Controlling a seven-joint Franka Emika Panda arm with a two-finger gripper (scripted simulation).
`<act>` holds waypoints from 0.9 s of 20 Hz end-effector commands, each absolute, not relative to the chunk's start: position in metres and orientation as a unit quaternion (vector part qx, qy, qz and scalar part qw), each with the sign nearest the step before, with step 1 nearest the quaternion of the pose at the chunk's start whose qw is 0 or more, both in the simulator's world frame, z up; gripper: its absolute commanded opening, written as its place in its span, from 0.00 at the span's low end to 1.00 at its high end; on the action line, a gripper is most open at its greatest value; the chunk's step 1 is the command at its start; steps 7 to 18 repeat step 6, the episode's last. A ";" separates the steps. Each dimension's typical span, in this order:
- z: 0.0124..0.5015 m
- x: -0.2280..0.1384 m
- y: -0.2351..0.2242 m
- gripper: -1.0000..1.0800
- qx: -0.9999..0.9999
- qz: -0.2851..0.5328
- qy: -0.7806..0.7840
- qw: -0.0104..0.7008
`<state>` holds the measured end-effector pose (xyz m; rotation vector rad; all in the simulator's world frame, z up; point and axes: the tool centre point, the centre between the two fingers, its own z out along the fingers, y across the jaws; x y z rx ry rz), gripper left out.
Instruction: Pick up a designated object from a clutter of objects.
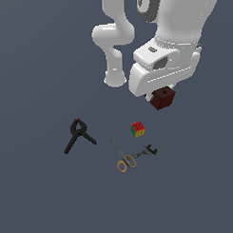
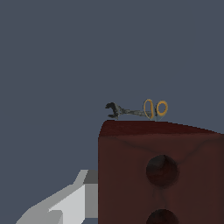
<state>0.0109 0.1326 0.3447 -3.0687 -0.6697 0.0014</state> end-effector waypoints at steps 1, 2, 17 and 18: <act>0.352 0.012 0.132 0.00 -0.977 0.000 -0.213 0.000; 0.353 0.013 0.131 0.00 -0.977 0.000 -0.213 0.000; 0.353 0.013 0.131 0.00 -0.977 0.000 -0.213 0.000; 0.353 0.013 0.131 0.00 -0.977 0.000 -0.213 0.000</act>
